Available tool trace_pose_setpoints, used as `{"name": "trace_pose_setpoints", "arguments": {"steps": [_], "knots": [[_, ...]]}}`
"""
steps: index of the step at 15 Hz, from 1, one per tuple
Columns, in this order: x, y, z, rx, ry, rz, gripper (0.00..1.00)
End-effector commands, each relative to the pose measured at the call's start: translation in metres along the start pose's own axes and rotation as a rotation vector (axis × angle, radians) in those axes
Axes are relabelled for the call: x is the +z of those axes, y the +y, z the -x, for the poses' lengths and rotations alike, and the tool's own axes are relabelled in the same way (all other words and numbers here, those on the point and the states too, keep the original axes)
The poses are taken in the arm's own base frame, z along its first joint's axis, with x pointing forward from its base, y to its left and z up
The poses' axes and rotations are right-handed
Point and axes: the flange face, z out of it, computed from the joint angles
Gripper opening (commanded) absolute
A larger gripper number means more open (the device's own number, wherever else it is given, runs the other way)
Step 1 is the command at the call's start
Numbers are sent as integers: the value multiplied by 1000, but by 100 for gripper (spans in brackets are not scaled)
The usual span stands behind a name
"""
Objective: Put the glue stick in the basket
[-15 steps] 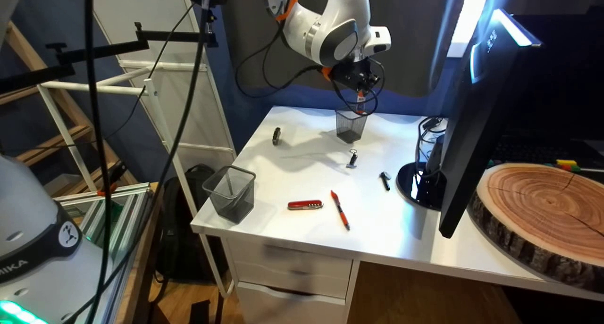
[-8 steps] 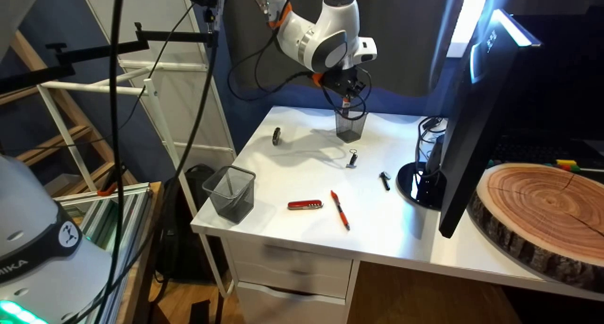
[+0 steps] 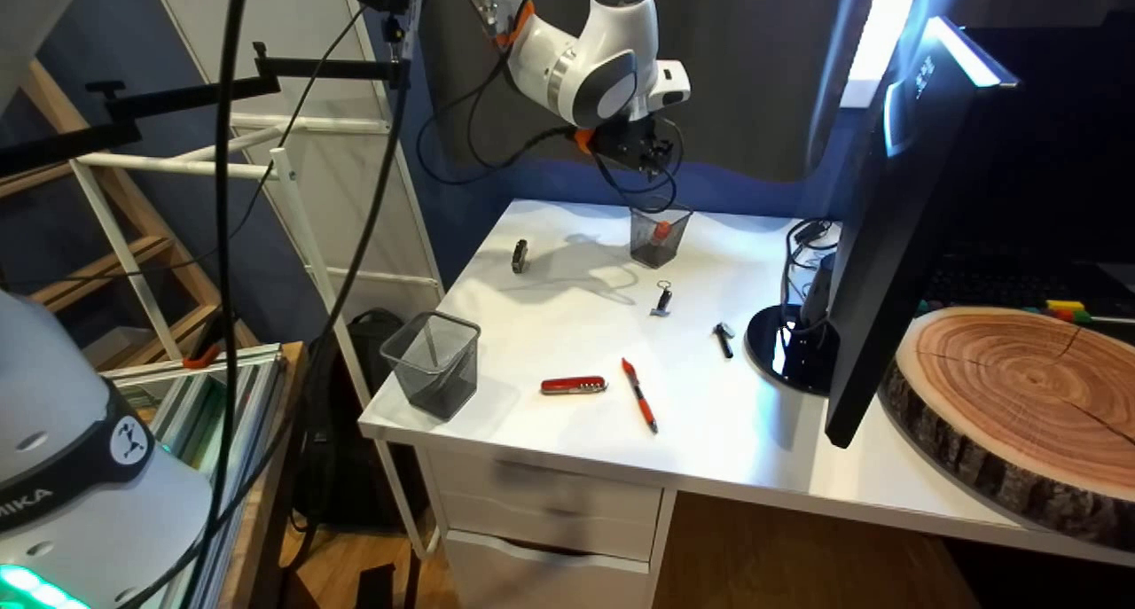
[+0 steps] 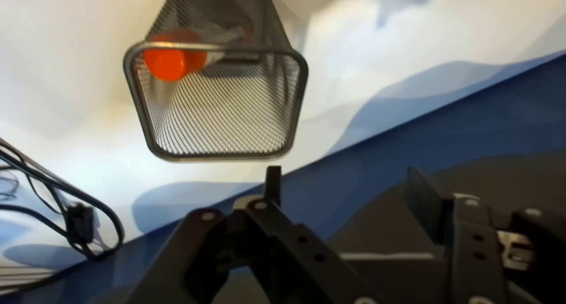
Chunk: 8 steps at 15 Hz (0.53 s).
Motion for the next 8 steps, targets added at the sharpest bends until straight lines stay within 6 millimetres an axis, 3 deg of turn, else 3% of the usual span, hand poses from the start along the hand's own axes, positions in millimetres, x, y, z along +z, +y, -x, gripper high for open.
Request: {"name": "trace_pose_setpoints", "arguments": {"steps": [1,4,8], "knots": [[-4,-3,-5,-5,9,-9,79],[0,1,-1,-3,0,-2,98],[3,1,1,-2,-5,-3,98]]}}
